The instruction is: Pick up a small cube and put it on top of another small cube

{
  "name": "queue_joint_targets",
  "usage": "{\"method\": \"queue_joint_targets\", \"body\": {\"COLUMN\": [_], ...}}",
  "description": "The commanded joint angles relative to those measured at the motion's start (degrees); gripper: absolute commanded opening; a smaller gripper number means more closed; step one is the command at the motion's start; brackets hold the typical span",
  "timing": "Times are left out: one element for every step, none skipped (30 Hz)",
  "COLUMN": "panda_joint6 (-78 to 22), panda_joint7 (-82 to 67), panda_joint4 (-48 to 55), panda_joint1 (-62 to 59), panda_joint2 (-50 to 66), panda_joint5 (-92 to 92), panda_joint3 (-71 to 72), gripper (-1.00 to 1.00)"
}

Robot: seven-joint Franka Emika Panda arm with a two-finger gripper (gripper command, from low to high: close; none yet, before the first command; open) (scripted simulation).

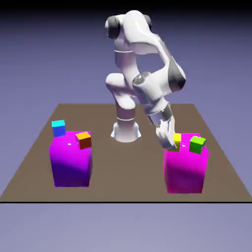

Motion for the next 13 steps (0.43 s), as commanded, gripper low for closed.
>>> {"method": "queue_joint_targets", "body": {"panda_joint6": [-2.4,-4.6,-3.1,-3.1,-0.6,1.9,4.4,6.9,9.4,9.5,9.5,9.5,7.0], "panda_joint7": [0.4,0.8,1.4,1.4,1.8,2.2,2.6,3.0,3.3,3.3,3.3,3.3,3.0], "panda_joint4": [0.8,1.6,0.7,0.7,0.0,-0.6,-1.3,-1.9,-2.6,-2.6,-2.6,-2.6,-1.9], "panda_joint1": [0.7,1.9,3.3,3.3,3.9,4.6,5.3,6.0,6.6,6.7,6.7,6.7,6.0], "panda_joint2": [-2.1,-4.2,-5.3,-5.3,-3.4,-1.6,0.3,2.2,4.0,4.1,4.1,4.1,2.2], "panda_joint5": [0.9,1.8,0.6,0.6,-0.2,-1.0,-1.8,-2.6,-3.4,-3.4,-3.4,-3.4,-2.6], "panda_joint3": [0.0,0.0,0.5,0.5,1.0,1.4,1.8,2.2,2.6,2.6,2.6,2.6,2.2], "gripper": [-1.00,-1.00,-1.00,-1.00,-1.00,-1.00,-1.00,-1.00,-1.00,-1.00,1.00,1.00,1.00]}}
